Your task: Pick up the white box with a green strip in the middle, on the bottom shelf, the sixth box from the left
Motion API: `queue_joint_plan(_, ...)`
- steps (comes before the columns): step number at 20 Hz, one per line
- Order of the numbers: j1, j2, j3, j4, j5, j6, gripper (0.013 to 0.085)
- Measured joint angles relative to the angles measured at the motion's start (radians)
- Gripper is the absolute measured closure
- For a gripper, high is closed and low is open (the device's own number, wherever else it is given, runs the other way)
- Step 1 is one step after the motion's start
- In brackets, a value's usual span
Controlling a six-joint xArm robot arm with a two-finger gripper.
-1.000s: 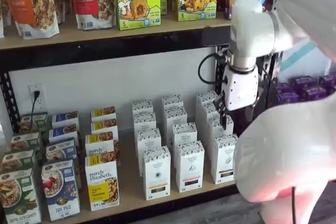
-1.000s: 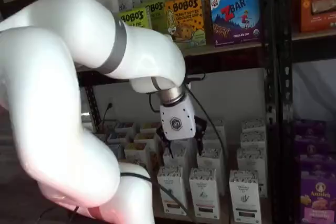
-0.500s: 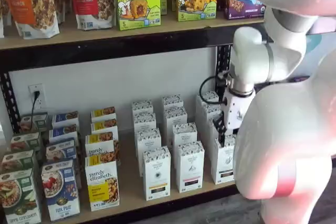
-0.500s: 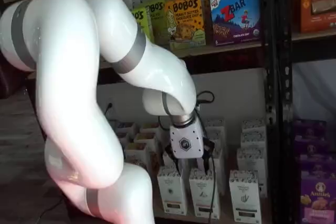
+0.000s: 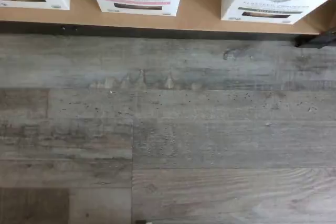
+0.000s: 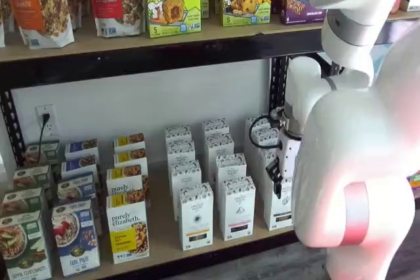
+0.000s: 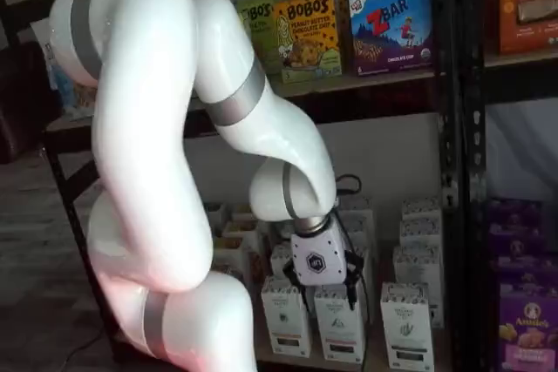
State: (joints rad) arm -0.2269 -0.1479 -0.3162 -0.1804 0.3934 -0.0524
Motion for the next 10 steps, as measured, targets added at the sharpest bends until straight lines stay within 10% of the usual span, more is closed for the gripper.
queue_joint_plan(10,-0.059,0.231,-0.124,-0.089,-0.116,0.033,0.0130)
